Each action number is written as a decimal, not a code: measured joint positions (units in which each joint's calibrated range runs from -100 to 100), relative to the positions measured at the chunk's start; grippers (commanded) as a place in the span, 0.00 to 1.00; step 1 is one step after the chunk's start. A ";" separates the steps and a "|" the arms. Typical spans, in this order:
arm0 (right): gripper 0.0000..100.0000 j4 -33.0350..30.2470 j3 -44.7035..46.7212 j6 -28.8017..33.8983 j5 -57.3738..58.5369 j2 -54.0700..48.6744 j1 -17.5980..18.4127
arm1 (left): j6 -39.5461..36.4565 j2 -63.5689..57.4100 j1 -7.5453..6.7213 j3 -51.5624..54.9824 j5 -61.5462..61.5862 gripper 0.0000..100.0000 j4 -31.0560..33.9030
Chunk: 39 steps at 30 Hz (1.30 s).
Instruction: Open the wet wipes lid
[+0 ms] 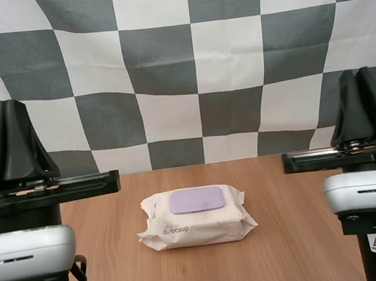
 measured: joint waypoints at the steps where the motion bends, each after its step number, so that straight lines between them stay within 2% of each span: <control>1: 0.00 1.35 -0.14 -1.06 -3.56 0.00 0.00 | 0.29 0.00 0.00 0.00 -1.61 0.00 0.24; 5: 0.00 2.01 -5.90 -1.54 -8.45 0.05 0.00 | 2.92 0.08 0.00 -4.81 -2.29 0.00 1.15; 8: 0.00 2.01 -12.27 -1.54 -6.50 2.02 0.00 | 5.51 3.99 0.00 -12.65 5.81 0.00 -3.25; 13: 0.00 2.01 -22.30 -1.81 5.81 8.04 0.00 | 9.48 12.62 0.00 -22.32 18.63 0.00 -11.43; 17: 0.00 2.01 -30.31 -5.59 15.72 14.22 0.00 | 15.33 20.28 0.00 -30.70 29.28 0.00 -18.44; 20: 0.00 0.24 -35.93 -9.91 23.96 18.61 0.00 | 19.96 24.36 0.00 -36.99 37.61 0.00 -21.08; 23: 0.00 -2.44 -38.21 -11.69 32.33 21.77 0.00 | 24.31 25.55 0.27 -41.23 45.13 0.00 -20.98; 27: 0.00 -3.11 -38.21 -11.81 42.72 25.23 0.00 | 27.84 25.55 1.81 -42.22 55.72 0.00 -19.56; 31: 0.00 -3.11 -38.21 -11.81 53.31 28.54 0.00 | 27.10 25.64 2.97 -41.73 65.95 0.00 -19.56; 35: 0.00 -3.11 -38.30 -11.81 63.73 32.44 0.00 | 27.16 25.71 3.12 -39.51 76.96 0.00 -19.26; 39: 0.00 -1.92 -38.30 -11.90 73.95 37.11 0.00 | 30.71 27.35 3.12 -35.78 86.79 0.00 -19.26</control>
